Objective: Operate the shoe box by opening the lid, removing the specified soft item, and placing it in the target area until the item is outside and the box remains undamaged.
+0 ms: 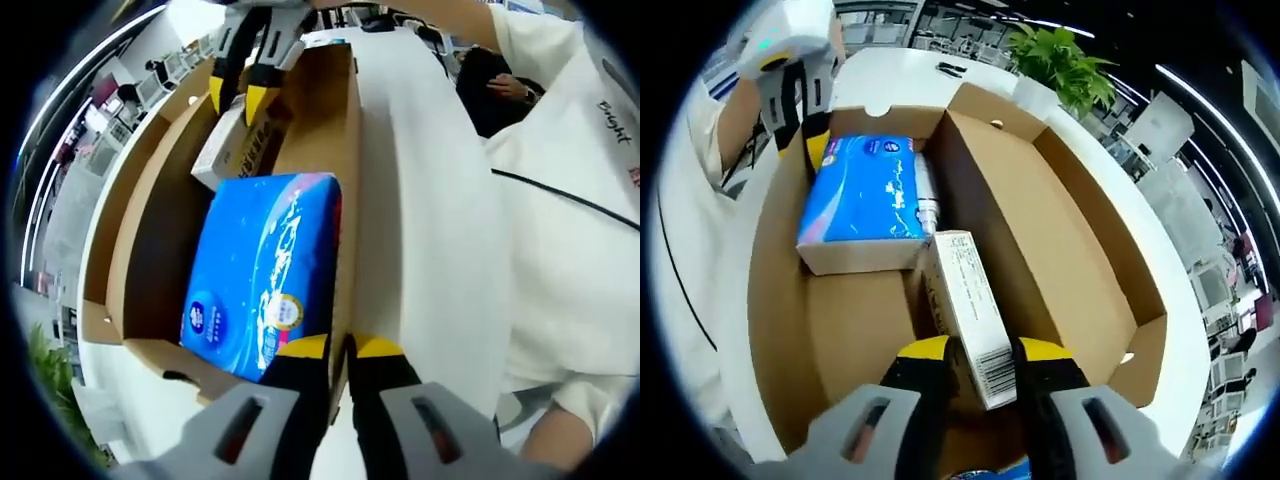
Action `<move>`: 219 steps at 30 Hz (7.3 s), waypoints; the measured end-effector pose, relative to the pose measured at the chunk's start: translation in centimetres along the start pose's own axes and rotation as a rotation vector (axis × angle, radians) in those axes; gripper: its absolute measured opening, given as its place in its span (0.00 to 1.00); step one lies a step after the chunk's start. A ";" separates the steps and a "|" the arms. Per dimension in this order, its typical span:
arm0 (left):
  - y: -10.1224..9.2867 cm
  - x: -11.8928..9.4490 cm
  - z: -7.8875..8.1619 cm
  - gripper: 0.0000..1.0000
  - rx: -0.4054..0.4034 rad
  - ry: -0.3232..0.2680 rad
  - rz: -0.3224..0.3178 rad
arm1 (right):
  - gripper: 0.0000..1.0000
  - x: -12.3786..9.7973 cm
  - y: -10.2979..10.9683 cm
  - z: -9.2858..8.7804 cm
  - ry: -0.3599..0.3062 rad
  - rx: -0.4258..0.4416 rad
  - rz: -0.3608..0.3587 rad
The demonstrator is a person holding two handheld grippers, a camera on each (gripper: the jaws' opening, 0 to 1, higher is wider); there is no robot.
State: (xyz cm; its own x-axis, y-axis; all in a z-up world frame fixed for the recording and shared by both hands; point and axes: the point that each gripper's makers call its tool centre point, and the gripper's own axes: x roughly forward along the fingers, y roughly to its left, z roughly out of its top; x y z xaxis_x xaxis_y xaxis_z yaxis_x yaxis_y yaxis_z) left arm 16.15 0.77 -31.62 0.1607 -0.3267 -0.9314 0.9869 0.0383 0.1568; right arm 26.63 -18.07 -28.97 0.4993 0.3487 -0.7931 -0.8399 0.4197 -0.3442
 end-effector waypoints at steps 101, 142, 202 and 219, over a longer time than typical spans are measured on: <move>-0.1 -0.1 -0.1 0.06 0.011 -0.003 0.000 | 0.22 -1.7 5.7 0.8 0.364 0.173 0.300; -0.1 -0.1 -0.1 0.06 0.003 0.002 -0.002 | 0.22 -9.2 2.0 1.1 0.175 0.270 0.190; -0.1 0.1 -0.1 0.06 -0.004 0.020 -0.001 | 0.21 -13.9 -2.2 -11.0 0.100 0.485 -0.099; 0.0 0.0 -0.1 0.06 -0.002 0.016 0.006 | 0.21 -15.6 -4.4 -14.3 -0.043 0.716 -0.319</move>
State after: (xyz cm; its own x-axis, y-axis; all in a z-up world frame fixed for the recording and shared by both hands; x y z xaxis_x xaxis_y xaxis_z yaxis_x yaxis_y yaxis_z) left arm 16.14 0.87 -31.65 0.1666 -0.3118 -0.9354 0.9860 0.0421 0.1616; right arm 19.51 -37.33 -22.29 0.7134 0.1458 -0.6854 -0.3196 0.9382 -0.1331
